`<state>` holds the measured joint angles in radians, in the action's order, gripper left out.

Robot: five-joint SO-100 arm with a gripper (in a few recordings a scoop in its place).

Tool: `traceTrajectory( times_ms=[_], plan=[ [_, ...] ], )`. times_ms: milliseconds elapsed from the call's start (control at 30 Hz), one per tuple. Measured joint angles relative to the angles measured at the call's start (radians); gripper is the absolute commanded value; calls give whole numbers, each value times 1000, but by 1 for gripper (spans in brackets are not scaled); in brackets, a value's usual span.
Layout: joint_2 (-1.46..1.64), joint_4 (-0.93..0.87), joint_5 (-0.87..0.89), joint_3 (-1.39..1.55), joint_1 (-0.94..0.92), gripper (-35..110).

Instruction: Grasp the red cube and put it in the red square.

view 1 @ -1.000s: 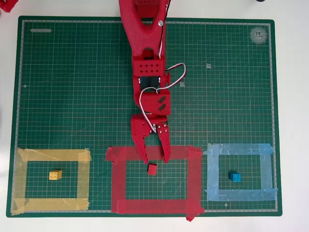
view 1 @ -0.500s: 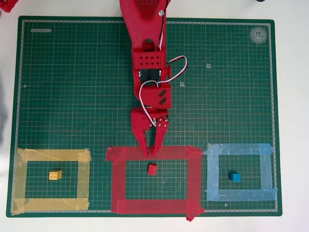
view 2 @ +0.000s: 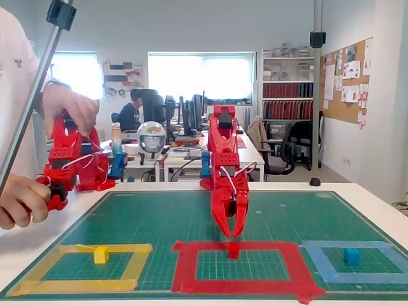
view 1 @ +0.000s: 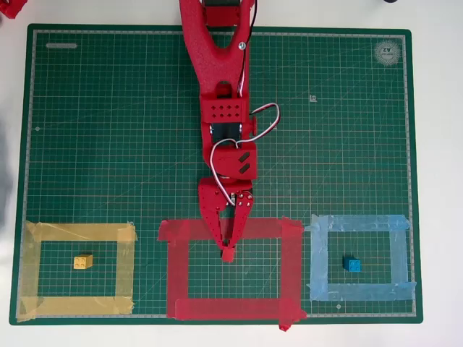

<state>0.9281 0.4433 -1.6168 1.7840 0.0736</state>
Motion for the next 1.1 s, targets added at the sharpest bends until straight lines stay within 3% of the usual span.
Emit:
traceTrajectory(
  times_ms=[1100],
  plan=[
    [-54,0,3,-89,35,1]
  ],
)
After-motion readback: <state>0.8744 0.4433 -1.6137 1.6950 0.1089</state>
